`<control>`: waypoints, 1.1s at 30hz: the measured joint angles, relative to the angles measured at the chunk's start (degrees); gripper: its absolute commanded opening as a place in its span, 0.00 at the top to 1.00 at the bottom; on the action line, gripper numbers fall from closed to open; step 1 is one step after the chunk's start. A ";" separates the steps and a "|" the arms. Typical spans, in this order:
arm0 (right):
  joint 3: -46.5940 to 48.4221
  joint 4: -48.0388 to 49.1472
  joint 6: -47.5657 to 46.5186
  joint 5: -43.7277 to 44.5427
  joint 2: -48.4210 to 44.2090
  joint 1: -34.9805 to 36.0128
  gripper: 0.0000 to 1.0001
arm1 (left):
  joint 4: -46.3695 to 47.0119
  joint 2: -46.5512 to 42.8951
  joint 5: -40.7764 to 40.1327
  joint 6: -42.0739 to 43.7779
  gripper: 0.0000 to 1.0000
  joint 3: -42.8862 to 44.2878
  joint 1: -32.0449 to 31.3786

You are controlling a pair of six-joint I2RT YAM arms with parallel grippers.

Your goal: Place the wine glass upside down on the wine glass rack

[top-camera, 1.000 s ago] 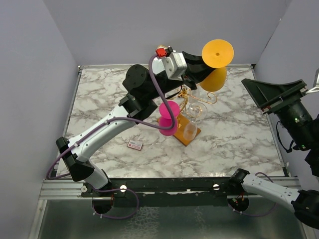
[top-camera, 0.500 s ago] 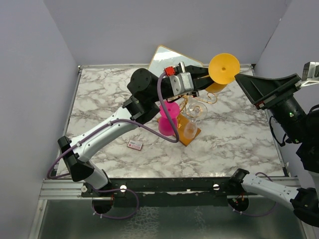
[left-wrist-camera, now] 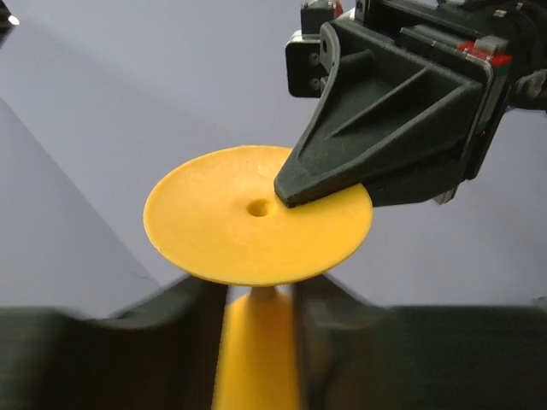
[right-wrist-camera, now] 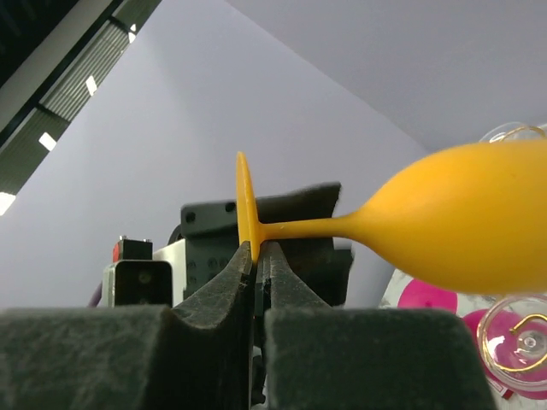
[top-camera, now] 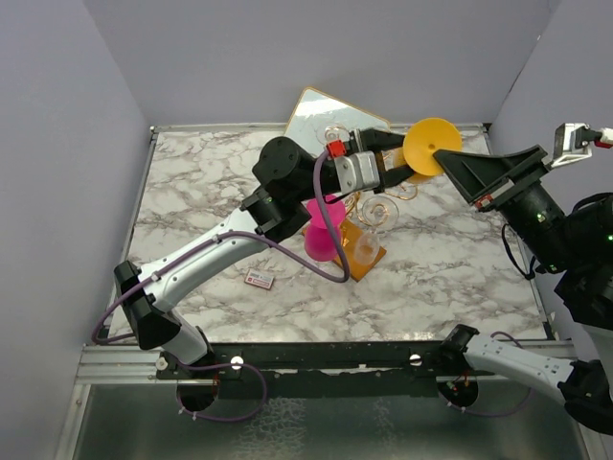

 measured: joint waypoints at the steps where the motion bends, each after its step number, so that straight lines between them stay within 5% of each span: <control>1: -0.35 -0.35 0.31 0.57 -0.28 0.00 0.99 | 0.04 -0.02 -0.09 -0.09 0.43 -0.20 0.00; 5: -0.79 -1.07 1.09 3.80 -0.83 0.00 0.99 | 0.11 -0.81 -1.42 -1.62 0.33 -1.84 -0.33; 14: -2.67 -5.44 0.83 14.53 -3.13 0.00 0.99 | 0.28 -8.28 -10.16 -5.68 0.28 -9.75 -0.57; 33: -17.62 6.80 -15.61 27.67 3.48 0.00 0.99 | -13.64 -21.46 -36.33 -17.31 0.31 -15.32 -0.57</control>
